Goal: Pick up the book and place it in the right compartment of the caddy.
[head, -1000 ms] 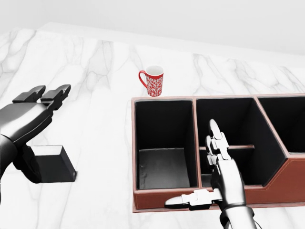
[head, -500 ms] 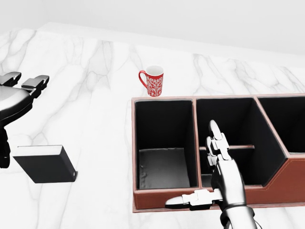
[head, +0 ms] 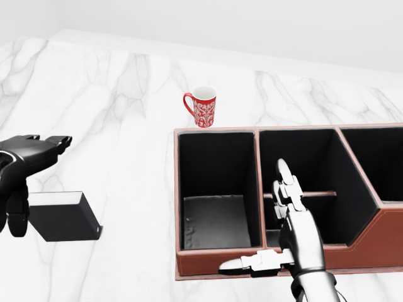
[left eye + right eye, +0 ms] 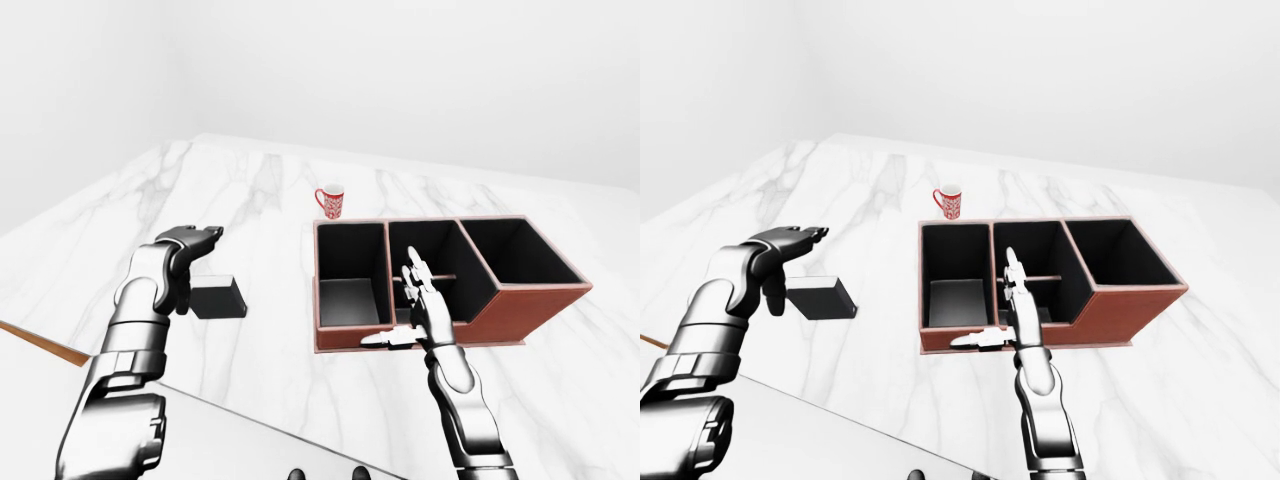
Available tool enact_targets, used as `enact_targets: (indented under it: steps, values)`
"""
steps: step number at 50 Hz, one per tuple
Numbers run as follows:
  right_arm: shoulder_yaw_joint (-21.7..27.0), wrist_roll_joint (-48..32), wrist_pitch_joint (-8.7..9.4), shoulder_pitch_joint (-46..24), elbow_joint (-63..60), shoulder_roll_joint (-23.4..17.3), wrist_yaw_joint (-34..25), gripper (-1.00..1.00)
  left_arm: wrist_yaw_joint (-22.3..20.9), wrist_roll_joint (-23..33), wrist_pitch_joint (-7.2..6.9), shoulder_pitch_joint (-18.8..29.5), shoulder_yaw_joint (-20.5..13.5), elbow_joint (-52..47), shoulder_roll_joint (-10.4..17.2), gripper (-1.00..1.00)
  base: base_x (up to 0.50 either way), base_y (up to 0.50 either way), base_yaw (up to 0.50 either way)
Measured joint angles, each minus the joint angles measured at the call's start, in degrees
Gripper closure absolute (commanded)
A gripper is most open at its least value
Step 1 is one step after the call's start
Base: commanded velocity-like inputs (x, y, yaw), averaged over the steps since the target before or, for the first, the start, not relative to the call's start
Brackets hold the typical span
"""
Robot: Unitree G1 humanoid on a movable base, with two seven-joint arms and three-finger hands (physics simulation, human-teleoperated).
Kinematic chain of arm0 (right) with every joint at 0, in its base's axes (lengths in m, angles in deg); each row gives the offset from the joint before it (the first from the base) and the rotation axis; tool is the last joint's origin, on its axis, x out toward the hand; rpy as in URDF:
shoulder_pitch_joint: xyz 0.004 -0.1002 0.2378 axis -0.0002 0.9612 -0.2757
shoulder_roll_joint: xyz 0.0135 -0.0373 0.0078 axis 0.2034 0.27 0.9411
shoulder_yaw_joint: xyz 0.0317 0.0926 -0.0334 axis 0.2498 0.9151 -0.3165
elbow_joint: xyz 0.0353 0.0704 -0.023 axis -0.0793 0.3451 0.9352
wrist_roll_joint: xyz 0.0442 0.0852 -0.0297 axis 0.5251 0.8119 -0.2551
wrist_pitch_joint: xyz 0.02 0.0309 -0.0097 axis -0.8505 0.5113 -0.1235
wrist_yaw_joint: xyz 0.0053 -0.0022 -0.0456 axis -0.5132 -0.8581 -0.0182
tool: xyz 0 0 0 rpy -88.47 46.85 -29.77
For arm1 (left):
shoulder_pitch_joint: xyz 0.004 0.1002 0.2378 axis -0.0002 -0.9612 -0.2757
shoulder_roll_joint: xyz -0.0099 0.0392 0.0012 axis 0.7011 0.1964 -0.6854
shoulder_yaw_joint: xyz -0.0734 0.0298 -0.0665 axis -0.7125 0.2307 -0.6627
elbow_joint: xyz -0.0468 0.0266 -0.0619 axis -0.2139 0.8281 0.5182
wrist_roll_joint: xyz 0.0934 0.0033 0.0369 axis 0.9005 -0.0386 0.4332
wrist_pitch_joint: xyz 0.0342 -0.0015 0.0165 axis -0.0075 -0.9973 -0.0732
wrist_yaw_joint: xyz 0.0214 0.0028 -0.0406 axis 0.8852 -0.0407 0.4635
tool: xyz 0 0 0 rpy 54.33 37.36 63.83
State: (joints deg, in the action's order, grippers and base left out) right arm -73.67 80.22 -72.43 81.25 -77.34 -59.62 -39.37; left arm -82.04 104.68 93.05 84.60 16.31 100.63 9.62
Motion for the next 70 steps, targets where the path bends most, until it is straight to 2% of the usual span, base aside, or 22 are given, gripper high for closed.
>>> enact_targets:
  steps: [16, 34, 35, 36, 37, 42, 49, 64, 70]
  values:
    - [-0.07, 0.03, 0.11, 0.16, -0.05, 0.02, -0.03, -1.00, 0.00, 0.38, 0.00, 4.92, 2.36, 15.50, -0.50, -1.00, 0.00, 0.00, 0.00]
    - [-0.21, -0.02, -0.04, 0.17, 0.23, 0.05, -0.04, -1.00, 0.01, -1.23, -0.30, 8.36, 4.43, 28.47, -1.11, -1.00, 0.00, 0.00, 0.00]
    - [-0.21, -0.02, -0.05, 0.17, 0.24, 0.05, -0.04, -1.00, 0.00, -1.44, -0.40, 8.63, 4.30, 28.99, -1.13, -0.73, 0.00, 0.00, 0.00]
    - [-0.22, -0.03, -0.06, 0.17, 0.25, 0.05, -0.05, -1.00, 0.01, -1.62, -0.54, 8.98, 3.98, 29.42, -1.14, -0.04, 0.00, 0.00, 0.00]
    - [-0.22, -0.03, -0.06, 0.18, 0.26, 0.05, -0.06, -1.00, 0.00, -1.51, -0.59, 9.49, 4.02, 29.87, -1.10, 1.00, 0.00, 0.00, 0.00]
    - [-0.29, -0.06, 0.04, 0.24, 0.12, 0.07, -0.08, -1.00, 0.00, -0.83, -0.62, 10.98, 4.92, 32.09, -1.07, 1.00, 0.00, 0.00, 0.00]
    - [-0.41, -0.11, 0.22, 0.38, -0.17, 0.10, -0.12, -1.00, 0.00, -2.60, -1.27, 11.48, 5.73, 34.82, -1.47, 1.00, 0.00, 0.00, 0.00]
    - [-0.60, -0.10, 0.34, 0.68, -0.58, 0.13, -0.27, -1.00, 0.00, -3.39, -0.52, 12.44, 6.74, 36.40, -1.67, 1.00, 0.00, 0.00, 0.00]
    - [-0.69, -0.11, 0.43, 0.77, -0.74, 0.17, -0.27, -1.00, 0.00, -4.95, -1.15, 13.18, 6.51, 34.76, -1.73, 1.00, 0.00, 0.00, 0.00]
